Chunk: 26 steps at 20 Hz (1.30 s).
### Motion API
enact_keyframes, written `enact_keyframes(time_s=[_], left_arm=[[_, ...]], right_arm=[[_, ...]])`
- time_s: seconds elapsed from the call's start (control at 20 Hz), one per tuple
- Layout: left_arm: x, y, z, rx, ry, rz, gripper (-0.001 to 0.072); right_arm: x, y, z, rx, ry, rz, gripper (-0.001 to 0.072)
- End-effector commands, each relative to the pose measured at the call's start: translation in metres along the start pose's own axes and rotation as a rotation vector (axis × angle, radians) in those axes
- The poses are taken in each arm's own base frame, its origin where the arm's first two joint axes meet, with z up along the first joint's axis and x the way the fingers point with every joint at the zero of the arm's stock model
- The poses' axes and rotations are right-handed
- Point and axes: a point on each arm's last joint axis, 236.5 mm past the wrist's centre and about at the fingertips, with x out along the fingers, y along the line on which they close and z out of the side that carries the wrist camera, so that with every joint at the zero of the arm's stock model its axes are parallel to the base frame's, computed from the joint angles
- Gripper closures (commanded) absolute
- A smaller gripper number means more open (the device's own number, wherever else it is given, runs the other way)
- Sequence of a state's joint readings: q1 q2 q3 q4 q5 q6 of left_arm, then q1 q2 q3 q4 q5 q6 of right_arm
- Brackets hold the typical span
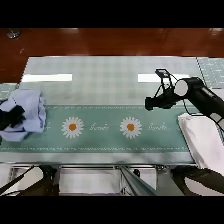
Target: Fold the shirts.
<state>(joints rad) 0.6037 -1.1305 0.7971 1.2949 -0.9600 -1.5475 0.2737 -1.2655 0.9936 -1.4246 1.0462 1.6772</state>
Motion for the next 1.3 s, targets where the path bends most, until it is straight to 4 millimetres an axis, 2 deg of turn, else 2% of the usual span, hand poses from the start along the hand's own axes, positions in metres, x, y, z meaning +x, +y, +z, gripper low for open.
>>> enact_keyframes(time_s=[0.0, 0.05, 0.15, 0.3, 0.45, 0.55, 0.6, 0.75, 0.85, 0.95, 1.05, 1.15, 1.25], left_arm=[[-0.089, -0.097, 0.065, 0.072, -0.260, -0.294, 0.0681], [-0.133, -0.127, 0.079, 0.140, -0.358, -0.369, 0.0681], [-0.212, -0.174, 0.086, 0.251, -0.501, -0.465, 0.0681], [-0.307, -0.227, 0.070, 0.416, -0.642, -0.565, 0.0681], [-0.380, -0.273, 0.041, 0.550, -0.724, -0.685, 0.0681], [-0.412, -0.299, 0.018, 0.612, -0.744, -0.772, 0.0681], [-0.421, -0.311, 0.003, 0.639, -0.737, -0.823, 0.0681], [-0.435, -0.355, -0.046, 0.724, -0.671, -0.999, 0.0681], [-0.442, -0.385, -0.079, 0.761, -0.635, -1.120, 0.0681], [-0.430, -0.412, -0.116, 0.784, -0.563, -1.208, 0.0681], [-0.388, -0.428, -0.151, 0.797, -0.454, -1.217, 0.0681], [-0.318, -0.425, -0.183, 0.816, -0.301, -1.139, 0.0681], [-0.241, -0.407, -0.212, 0.772, -0.125, -1.028, 0.0681]], right_arm=[[-0.021, 0.005, 0.015, -0.012, -0.057, 0.007, 0.0080], [-0.036, 0.004, 0.024, -0.026, -0.101, -0.003, 0.0080], [-0.067, 0.001, 0.037, -0.043, -0.194, -0.032, 0.0080], [-0.117, -0.003, 0.045, -0.047, -0.328, -0.056, 0.0080], [-0.158, 0.002, 0.042, -0.052, -0.430, -0.037, 0.0081], [-0.181, 0.004, 0.039, -0.053, -0.487, -0.026, 0.0080], [-0.190, 0.005, 0.037, -0.054, -0.511, -0.022, 0.0080], [-0.210, 0.007, 0.031, -0.051, -0.560, -0.009, 0.0080], [-0.216, 0.007, 0.029, -0.052, -0.575, -0.007, 0.0080], [-0.215, 0.006, 0.026, -0.052, -0.564, -0.009, 0.0080], [-0.215, 0.006, 0.026, -0.052, -0.562, -0.009, 0.0081], [-0.214, 0.006, 0.025, -0.051, -0.558, -0.010, 0.0081], [-0.213, 0.006, 0.023, -0.050, -0.548, -0.012, 0.0081]])
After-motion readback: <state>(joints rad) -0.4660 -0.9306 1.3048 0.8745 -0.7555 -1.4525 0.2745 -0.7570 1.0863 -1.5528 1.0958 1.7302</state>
